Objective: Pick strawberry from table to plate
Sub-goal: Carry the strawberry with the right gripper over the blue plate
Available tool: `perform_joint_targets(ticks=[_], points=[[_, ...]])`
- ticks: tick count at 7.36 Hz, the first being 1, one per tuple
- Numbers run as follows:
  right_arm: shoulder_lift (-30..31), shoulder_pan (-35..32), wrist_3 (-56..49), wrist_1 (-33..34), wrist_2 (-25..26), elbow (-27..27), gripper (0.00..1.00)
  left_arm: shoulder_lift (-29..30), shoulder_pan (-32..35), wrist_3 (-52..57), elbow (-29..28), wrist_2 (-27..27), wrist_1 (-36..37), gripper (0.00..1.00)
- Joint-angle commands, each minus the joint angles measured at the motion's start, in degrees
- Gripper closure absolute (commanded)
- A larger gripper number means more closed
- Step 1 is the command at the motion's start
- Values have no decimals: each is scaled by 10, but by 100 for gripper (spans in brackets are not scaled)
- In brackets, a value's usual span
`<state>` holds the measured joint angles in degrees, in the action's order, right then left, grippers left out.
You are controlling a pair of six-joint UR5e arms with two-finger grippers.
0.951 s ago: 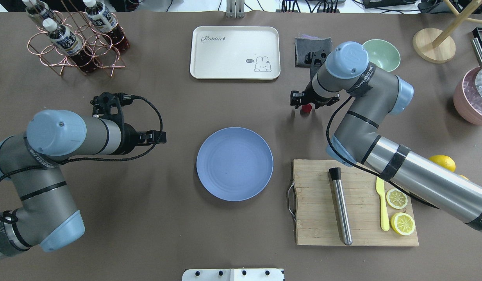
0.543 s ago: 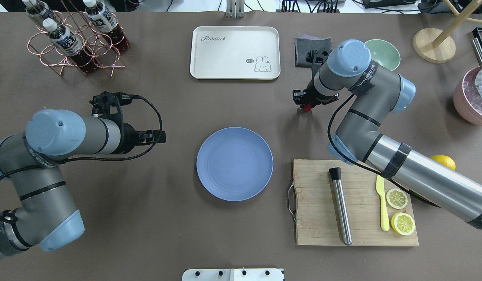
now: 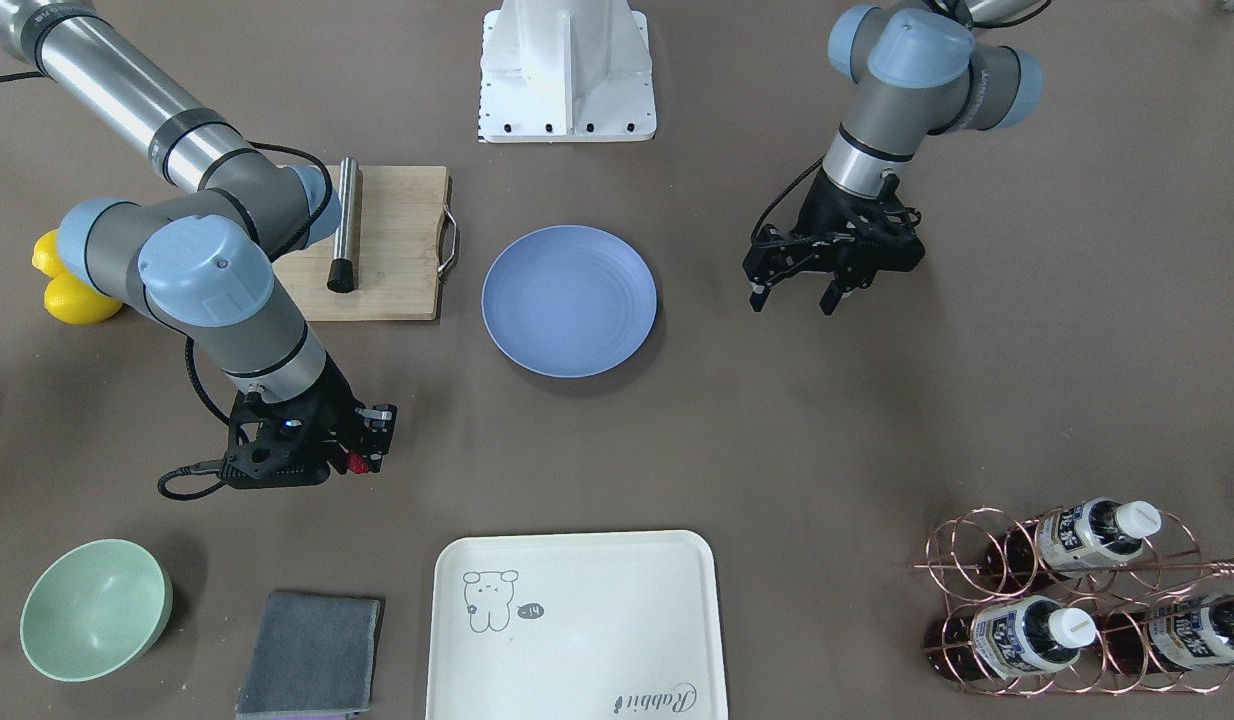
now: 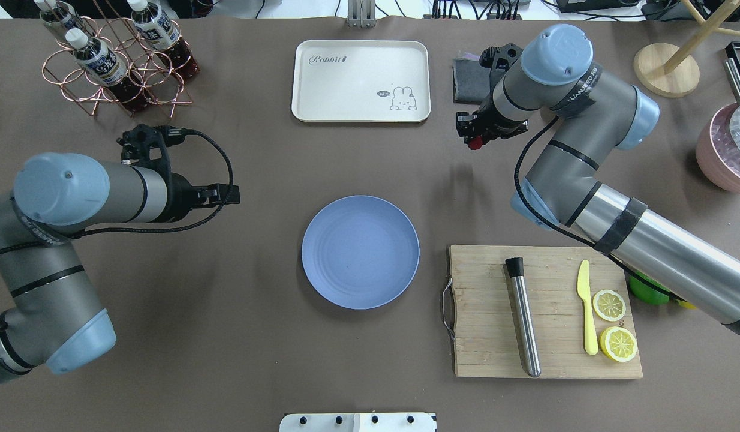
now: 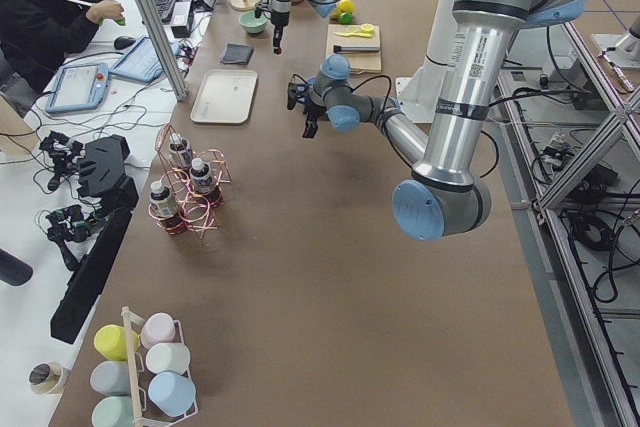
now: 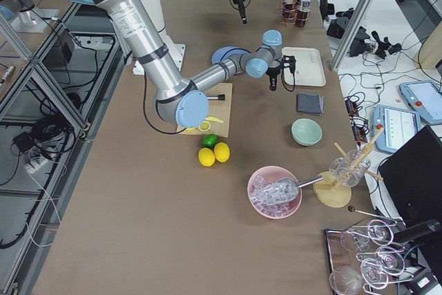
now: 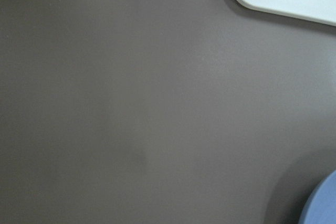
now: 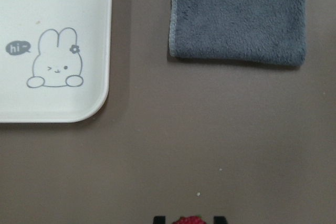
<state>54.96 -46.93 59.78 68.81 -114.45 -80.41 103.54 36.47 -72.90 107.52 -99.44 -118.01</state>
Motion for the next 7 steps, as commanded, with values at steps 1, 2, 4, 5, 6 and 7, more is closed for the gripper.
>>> perform_joint_targets(ticks=[1,2,4,5,6,7], points=[[-37,14,8,58,-2,-25,100,-32,38,69,3,22,-21,2],[-51,39,9,88,10,-45,100,-48,67,94,-1,18,-22,2],[-77,105,69,115,58,-68,100,-61,112,108,-28,8,-23,2],[-93,137,89,129,84,-70,100,-82,142,134,-32,-38,-21,2],[-100,168,123,164,98,-88,100,-94,192,202,-37,-105,-16,2],[-101,196,129,180,109,-103,100,-111,221,232,-40,-131,-17,2]])
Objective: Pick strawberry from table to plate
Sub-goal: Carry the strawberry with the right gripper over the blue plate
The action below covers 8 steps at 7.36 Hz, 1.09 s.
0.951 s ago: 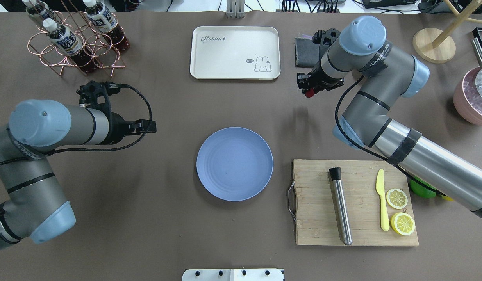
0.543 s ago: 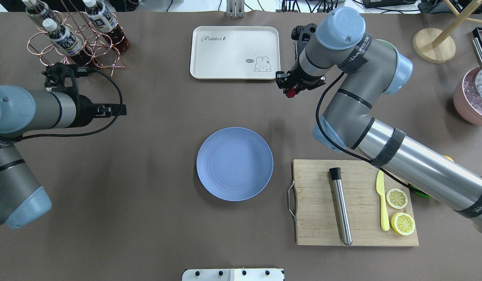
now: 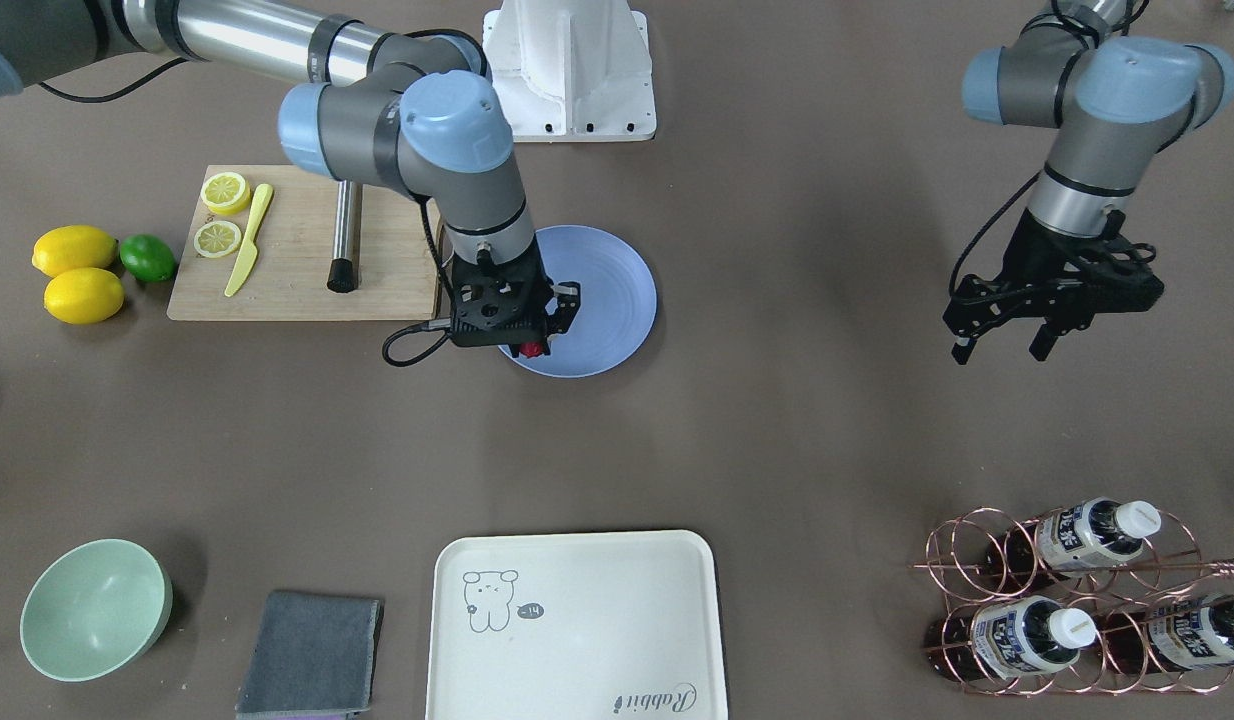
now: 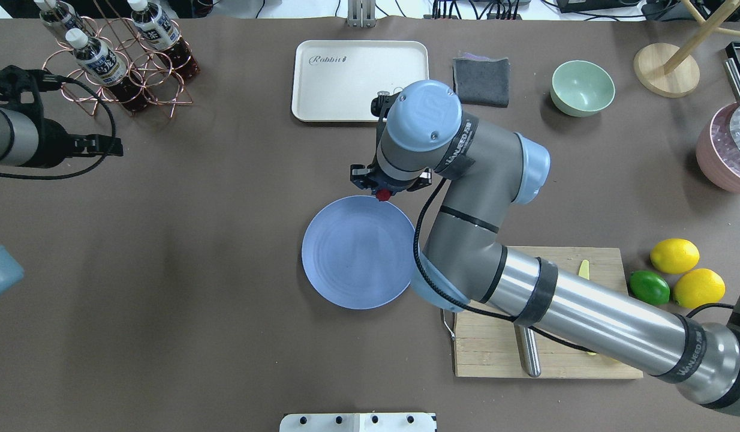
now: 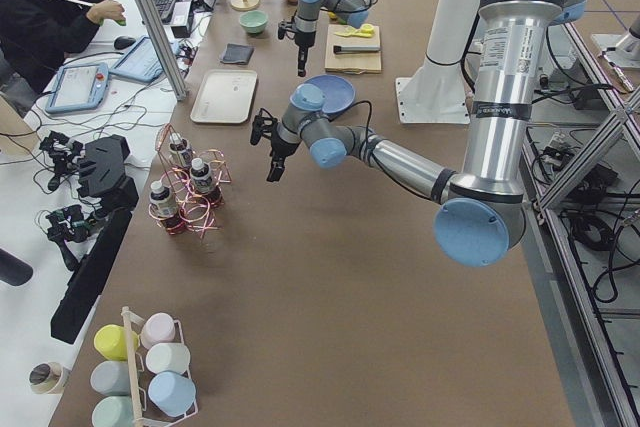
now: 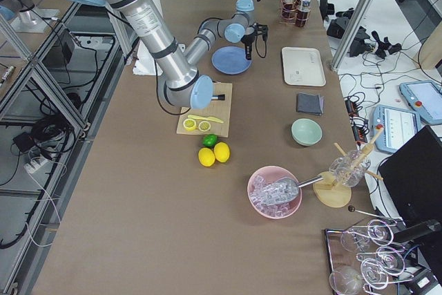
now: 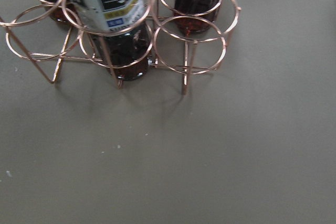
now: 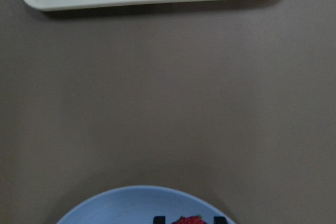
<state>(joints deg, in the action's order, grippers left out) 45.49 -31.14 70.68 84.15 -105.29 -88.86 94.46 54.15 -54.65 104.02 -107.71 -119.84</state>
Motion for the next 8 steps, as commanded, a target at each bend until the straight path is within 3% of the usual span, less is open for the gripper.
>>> perform_joint_targets(ticks=[1,5,6,7,8], points=[[-8,69,26,28,46,-18,100,-30,58,69,-15,-50,1,2],[1,96,24,22,79,6,100,-30,68,96,-24,-51,2,2],[0,93,25,21,77,6,75,-29,68,95,-29,-51,2,2],[-1,90,26,21,76,3,1,-25,67,96,-36,-50,1,2],[-3,85,40,20,74,-2,0,-23,67,96,-40,-50,1,2]])
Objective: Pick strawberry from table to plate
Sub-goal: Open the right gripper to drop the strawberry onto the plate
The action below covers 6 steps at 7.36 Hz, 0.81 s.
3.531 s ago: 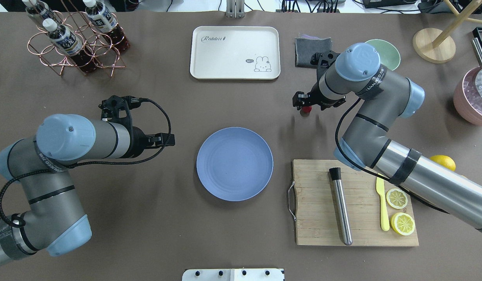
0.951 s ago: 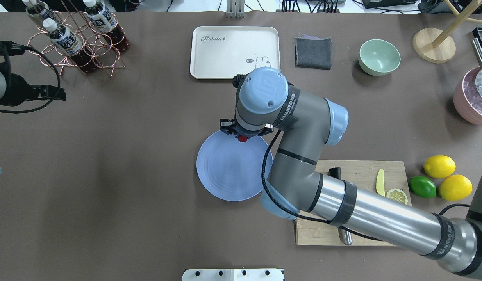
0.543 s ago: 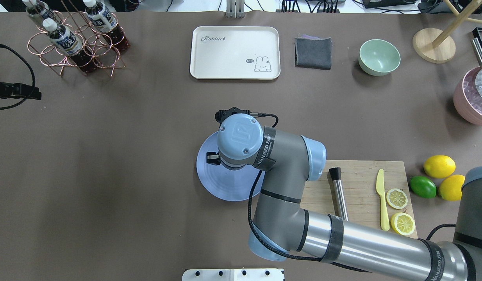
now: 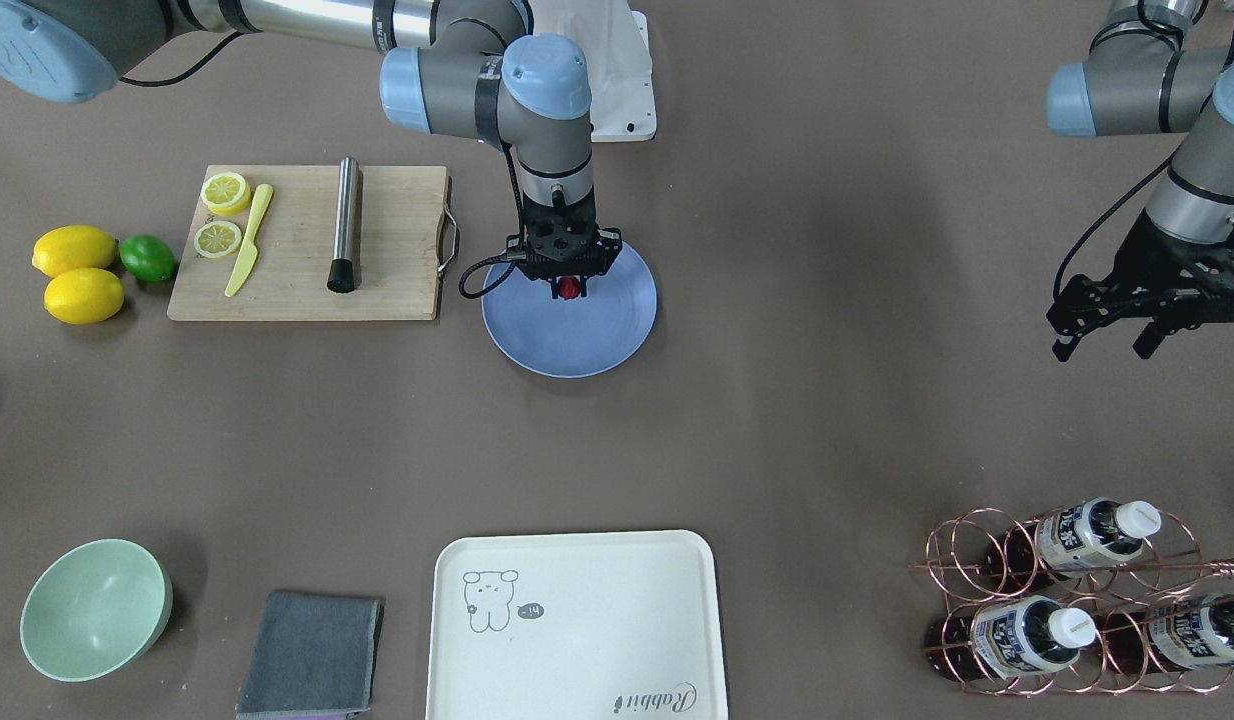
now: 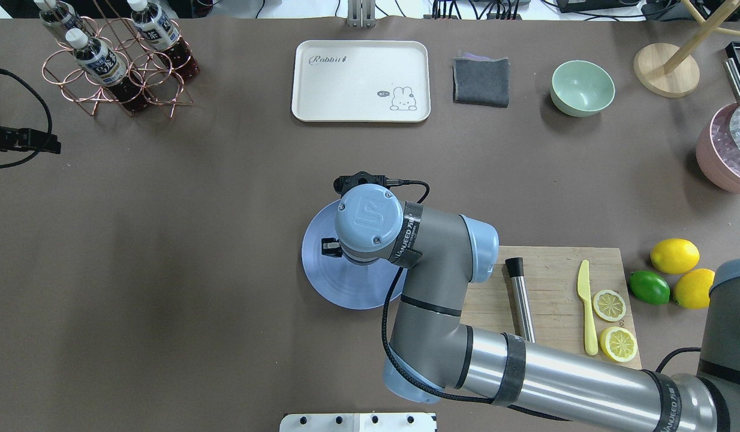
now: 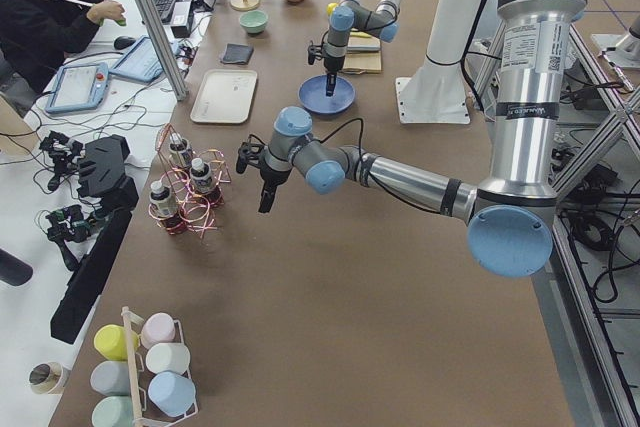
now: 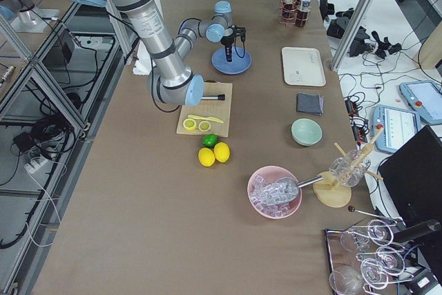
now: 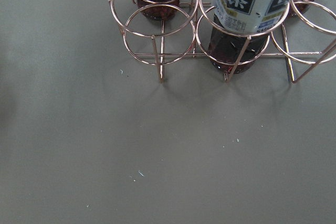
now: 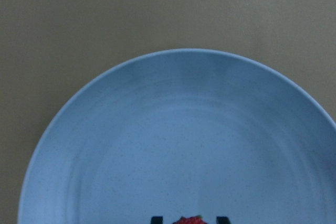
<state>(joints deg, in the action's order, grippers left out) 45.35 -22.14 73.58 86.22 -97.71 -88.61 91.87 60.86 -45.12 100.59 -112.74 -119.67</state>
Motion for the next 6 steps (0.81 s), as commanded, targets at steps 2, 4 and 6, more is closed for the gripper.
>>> perform_joint_targets(ticks=[2,4,6], points=[[3,-33,15,11,-34,-38,0,6,-1,-1,-6,-1,0,2],[5,-107,8,127,-111,-138,0,8,0,-1,-7,1,1,2],[37,-209,-59,236,-169,-209,0,0,0,0,-10,0,1,2]])
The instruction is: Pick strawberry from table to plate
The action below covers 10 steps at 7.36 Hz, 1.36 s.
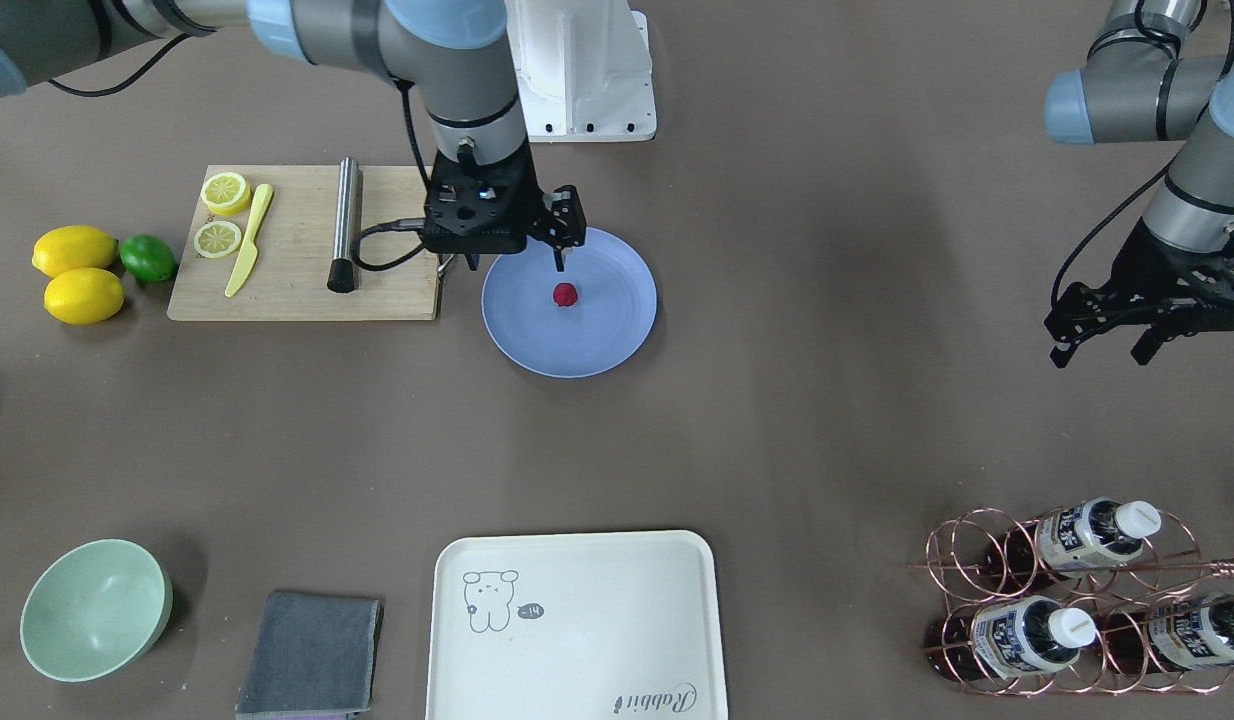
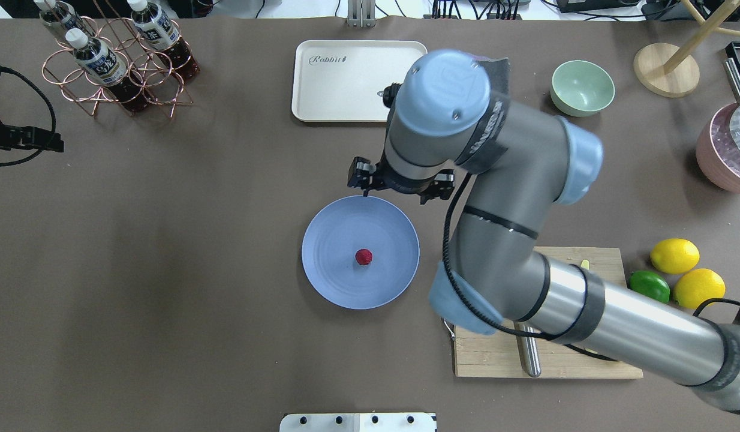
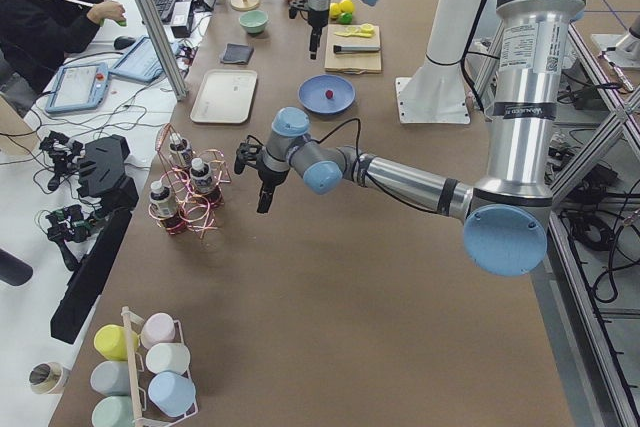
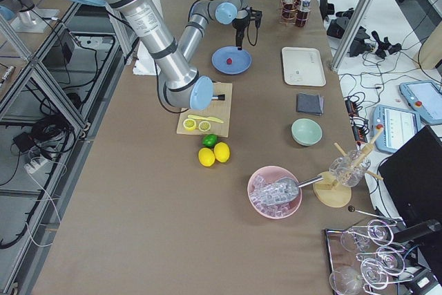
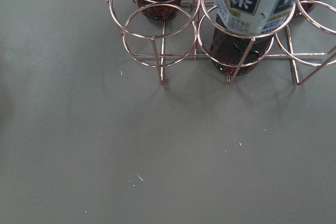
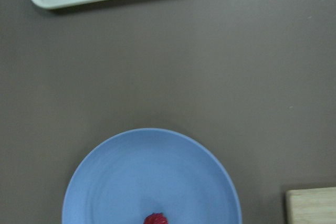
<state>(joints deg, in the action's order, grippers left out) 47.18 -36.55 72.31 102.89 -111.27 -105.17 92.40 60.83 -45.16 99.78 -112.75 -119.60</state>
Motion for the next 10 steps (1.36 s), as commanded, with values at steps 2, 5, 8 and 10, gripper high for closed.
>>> perform_joint_targets(ticks=[2,5,8,10], points=[[76,-174,-272,192,-36,-86,0,-25,35,60,-13,-1,6,2],[249,-327,-549,192,-71,-76,0,-62,164,179,-21,-104,39,2],[392,-442,-645,-44,-165,51,0,-88,271,394,-39,-138,94,2],[415,-487,-694,-105,-184,112,0,-92,276,402,-39,-187,114,2]])
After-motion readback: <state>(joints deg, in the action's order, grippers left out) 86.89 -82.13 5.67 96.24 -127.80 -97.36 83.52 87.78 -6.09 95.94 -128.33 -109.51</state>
